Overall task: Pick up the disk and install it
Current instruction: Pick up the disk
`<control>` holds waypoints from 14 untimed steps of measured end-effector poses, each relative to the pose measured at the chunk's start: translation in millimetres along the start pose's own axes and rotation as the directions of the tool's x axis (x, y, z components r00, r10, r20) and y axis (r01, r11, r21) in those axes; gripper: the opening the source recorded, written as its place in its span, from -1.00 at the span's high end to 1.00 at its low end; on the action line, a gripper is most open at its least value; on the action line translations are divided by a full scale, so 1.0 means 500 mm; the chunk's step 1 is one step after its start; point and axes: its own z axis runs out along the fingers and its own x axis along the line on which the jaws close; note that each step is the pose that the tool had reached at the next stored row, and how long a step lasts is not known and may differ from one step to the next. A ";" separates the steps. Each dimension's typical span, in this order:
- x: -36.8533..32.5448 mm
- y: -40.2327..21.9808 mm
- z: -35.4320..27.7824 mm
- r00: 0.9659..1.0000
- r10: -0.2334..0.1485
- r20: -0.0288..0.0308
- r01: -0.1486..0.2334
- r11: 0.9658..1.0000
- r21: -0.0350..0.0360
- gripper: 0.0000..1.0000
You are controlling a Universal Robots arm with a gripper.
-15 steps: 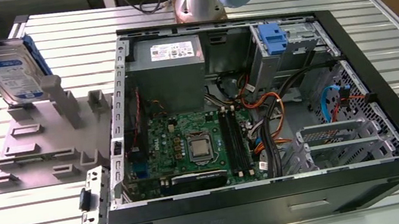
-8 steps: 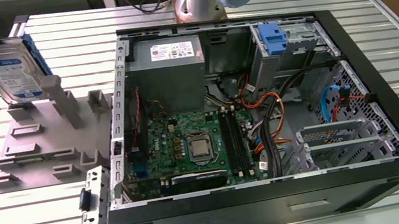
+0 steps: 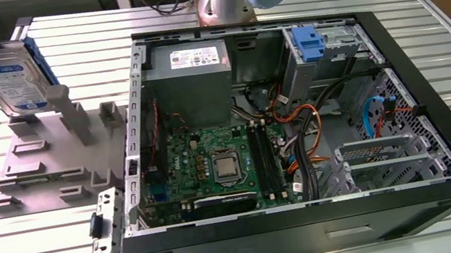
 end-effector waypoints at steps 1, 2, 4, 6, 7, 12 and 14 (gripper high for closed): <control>0.000 0.000 -0.001 1.000 0.000 0.000 0.000 1.000 0.000 0.27; 0.000 0.000 -0.001 1.000 0.000 0.000 0.000 1.000 0.000 0.27; 0.000 0.000 -0.002 1.000 0.000 0.000 0.000 1.000 0.000 0.27; 0.000 0.000 -0.003 1.000 0.000 0.000 0.000 1.000 0.000 0.27; 0.000 0.000 -0.003 1.000 0.000 0.000 0.000 1.000 0.000 0.27; 0.000 0.000 -0.006 1.000 0.000 0.000 0.000 1.000 0.000 0.27; 0.000 0.000 -0.006 1.000 0.000 0.000 0.000 1.000 0.000 0.27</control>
